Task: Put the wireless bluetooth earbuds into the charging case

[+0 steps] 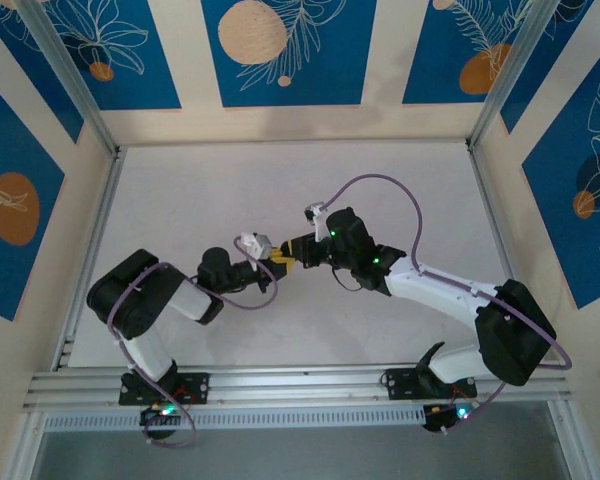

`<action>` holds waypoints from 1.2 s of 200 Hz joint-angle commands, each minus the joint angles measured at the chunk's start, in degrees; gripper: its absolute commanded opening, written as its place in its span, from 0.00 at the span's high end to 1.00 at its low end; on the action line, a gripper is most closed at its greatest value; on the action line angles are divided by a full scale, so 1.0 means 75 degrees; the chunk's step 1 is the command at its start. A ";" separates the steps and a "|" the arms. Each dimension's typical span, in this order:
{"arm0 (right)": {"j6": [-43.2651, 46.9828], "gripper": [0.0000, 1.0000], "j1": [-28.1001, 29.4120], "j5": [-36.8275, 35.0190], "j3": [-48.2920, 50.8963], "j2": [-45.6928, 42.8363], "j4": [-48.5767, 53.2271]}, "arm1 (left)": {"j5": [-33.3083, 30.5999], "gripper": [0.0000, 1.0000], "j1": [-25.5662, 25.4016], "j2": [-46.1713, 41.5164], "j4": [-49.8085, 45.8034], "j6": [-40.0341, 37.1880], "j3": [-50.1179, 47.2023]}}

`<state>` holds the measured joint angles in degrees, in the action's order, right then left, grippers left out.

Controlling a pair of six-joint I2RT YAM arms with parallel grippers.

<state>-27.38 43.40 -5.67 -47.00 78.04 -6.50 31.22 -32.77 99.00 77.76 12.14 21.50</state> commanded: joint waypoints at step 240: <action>0.0134 0.85 0.0015 0.0721 0.0301 -0.0125 -0.0268 | -0.0119 0.88 -0.0035 -0.0632 0.0379 -0.0180 0.0184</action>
<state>-27.38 43.48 -2.57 -45.19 76.62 -9.47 29.54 -32.82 95.92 77.12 12.29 21.50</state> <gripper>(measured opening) 0.157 0.170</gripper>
